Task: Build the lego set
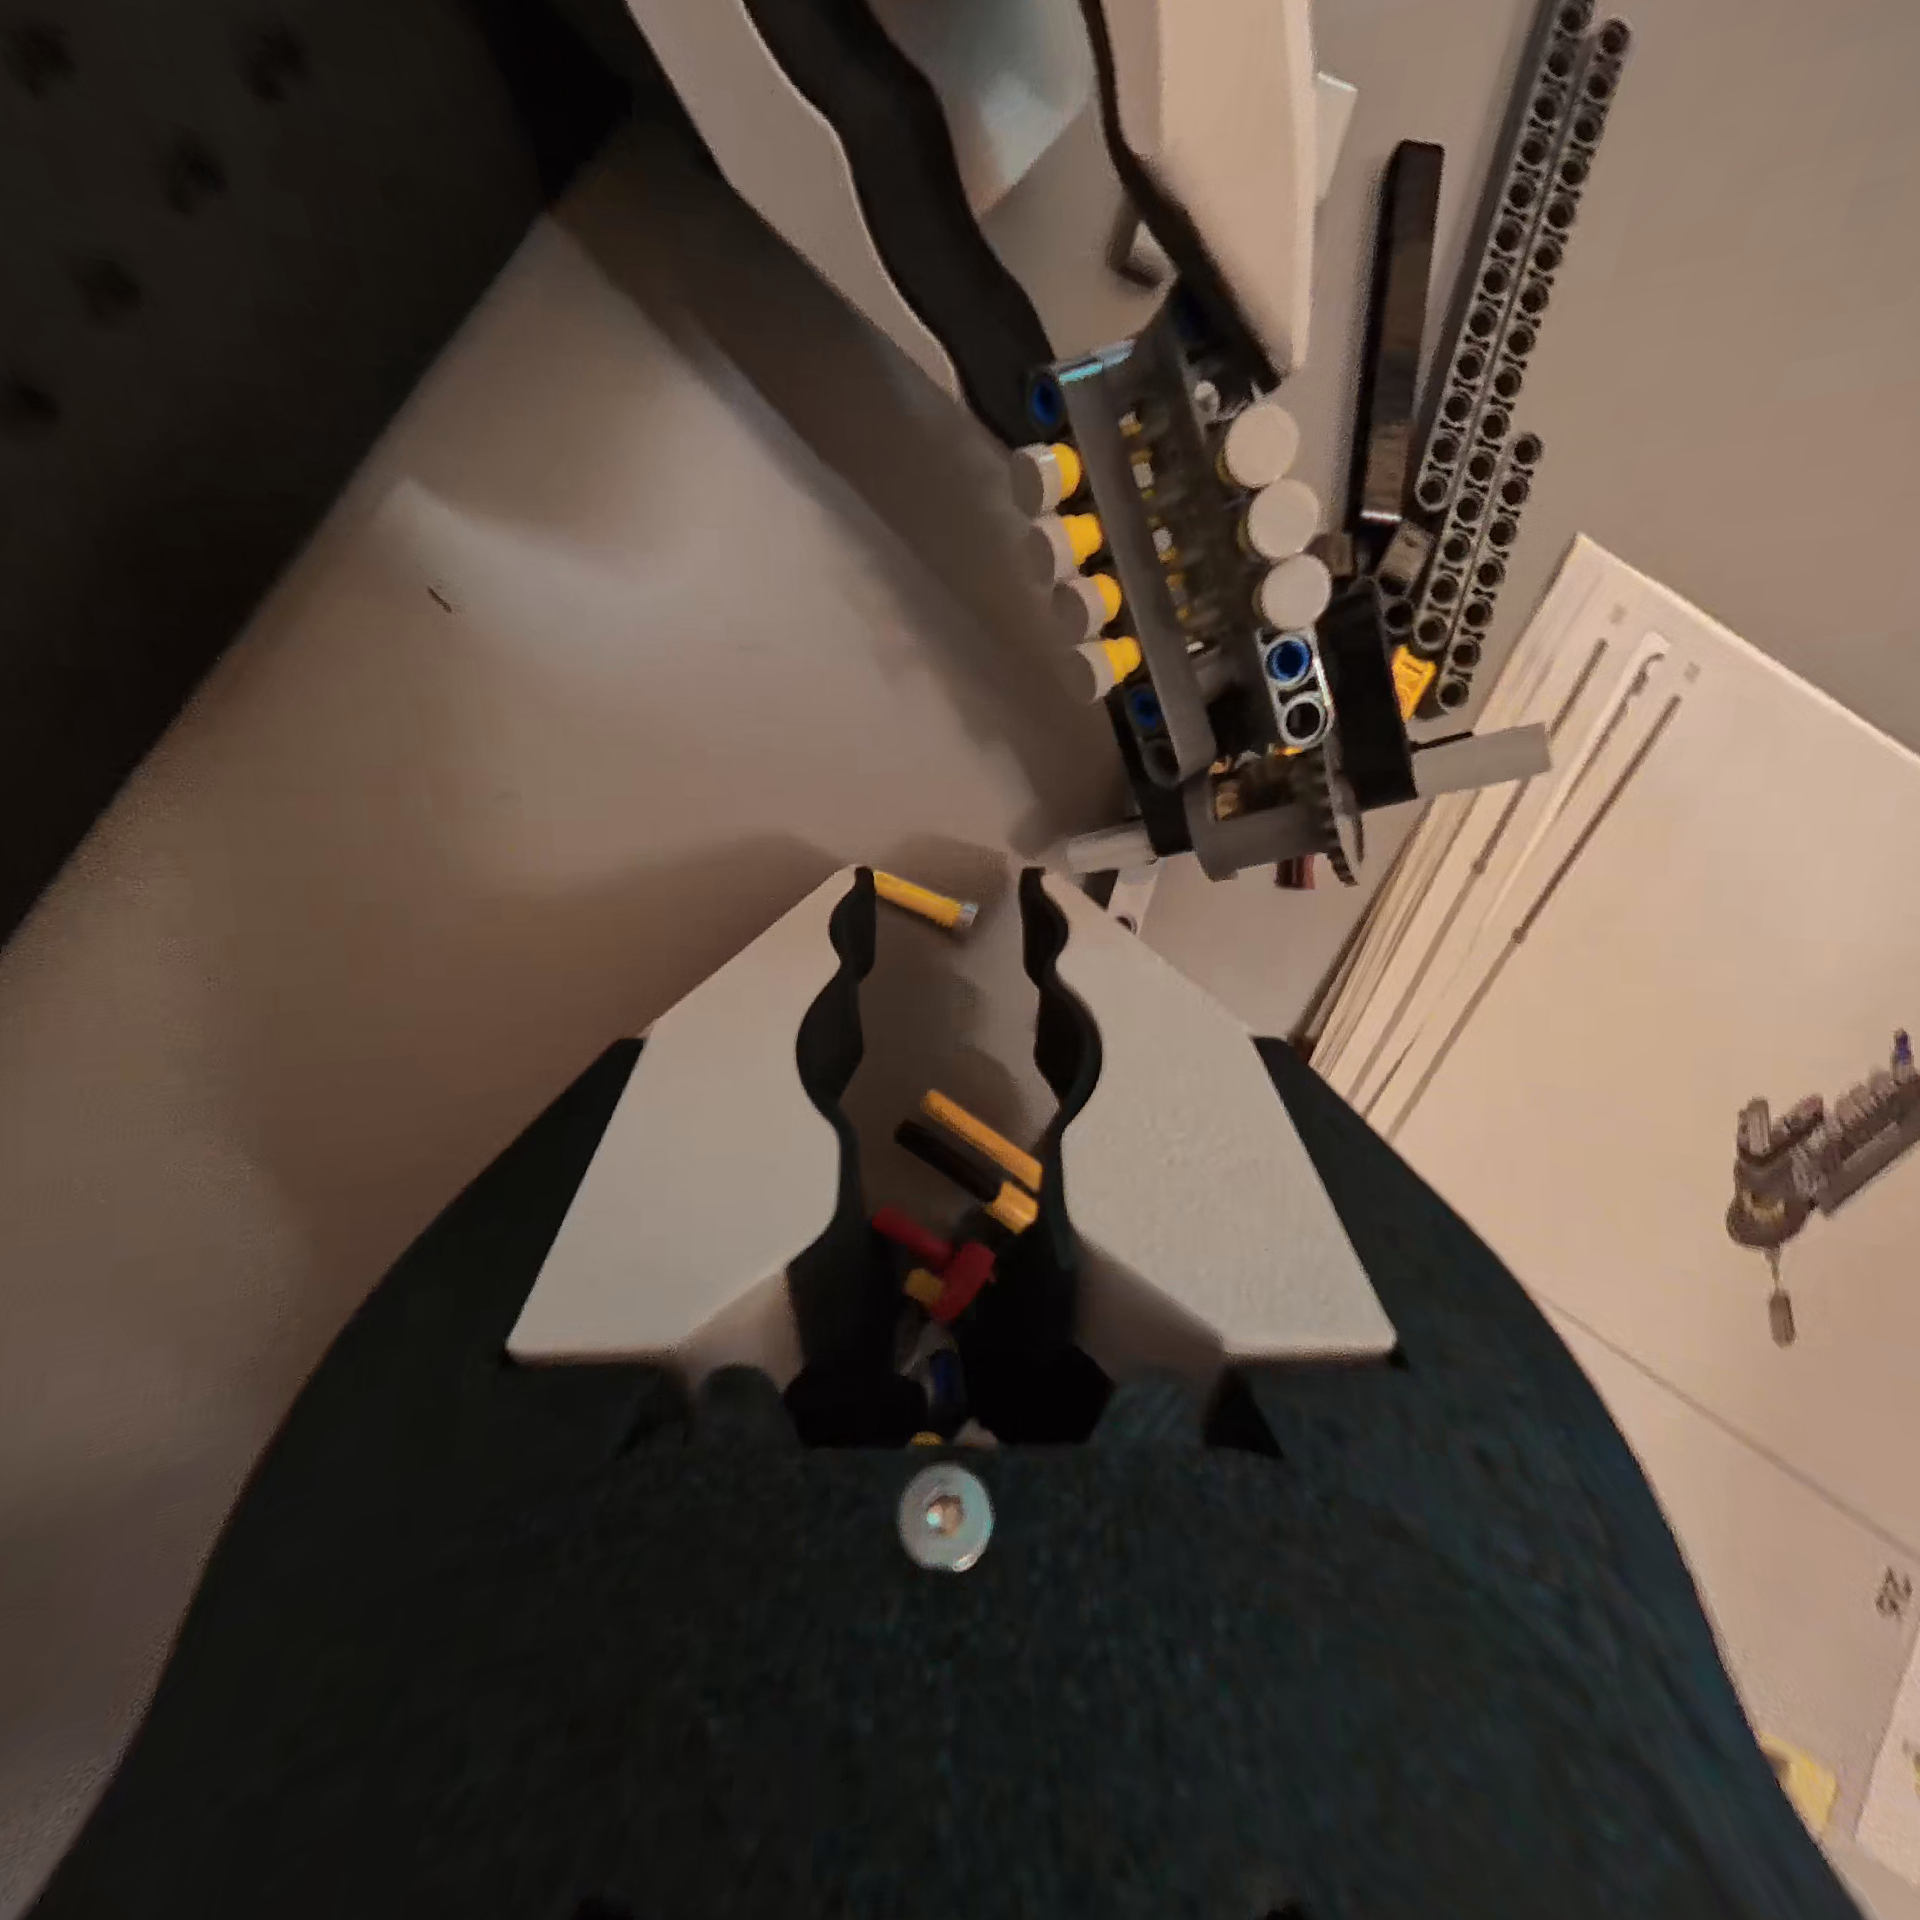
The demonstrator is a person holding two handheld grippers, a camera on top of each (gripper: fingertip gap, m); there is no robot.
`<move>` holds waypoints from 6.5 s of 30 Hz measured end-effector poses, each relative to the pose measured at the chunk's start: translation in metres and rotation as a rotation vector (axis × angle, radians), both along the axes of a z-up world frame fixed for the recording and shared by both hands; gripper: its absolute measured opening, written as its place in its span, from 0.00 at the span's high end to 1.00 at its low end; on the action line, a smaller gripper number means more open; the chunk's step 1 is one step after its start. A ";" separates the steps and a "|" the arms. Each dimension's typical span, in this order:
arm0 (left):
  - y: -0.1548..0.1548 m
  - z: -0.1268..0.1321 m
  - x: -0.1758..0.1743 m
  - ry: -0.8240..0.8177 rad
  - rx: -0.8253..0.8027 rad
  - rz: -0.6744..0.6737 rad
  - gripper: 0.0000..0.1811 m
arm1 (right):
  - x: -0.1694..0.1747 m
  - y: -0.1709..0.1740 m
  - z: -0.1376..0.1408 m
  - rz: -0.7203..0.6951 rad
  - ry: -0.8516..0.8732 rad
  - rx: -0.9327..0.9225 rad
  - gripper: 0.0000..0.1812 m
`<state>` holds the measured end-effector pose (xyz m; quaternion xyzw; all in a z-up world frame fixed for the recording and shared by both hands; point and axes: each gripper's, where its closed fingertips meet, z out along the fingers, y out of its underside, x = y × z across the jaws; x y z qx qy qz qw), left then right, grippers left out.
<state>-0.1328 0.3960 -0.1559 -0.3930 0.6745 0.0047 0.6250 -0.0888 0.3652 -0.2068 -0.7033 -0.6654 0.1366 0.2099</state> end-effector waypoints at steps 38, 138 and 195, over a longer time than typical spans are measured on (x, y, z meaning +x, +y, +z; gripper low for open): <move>0.002 -0.005 -0.001 0.019 -0.055 0.015 0.87 | -0.004 0.005 0.017 -0.031 0.015 -0.074 0.96; -0.072 0.031 0.043 -0.071 -0.378 -0.279 0.98 | -0.007 -0.041 0.087 -0.823 0.738 -0.351 0.96; -0.102 -0.032 0.048 0.258 -0.750 -0.528 0.86 | 0.012 -0.059 0.031 -0.165 -0.377 -0.578 0.96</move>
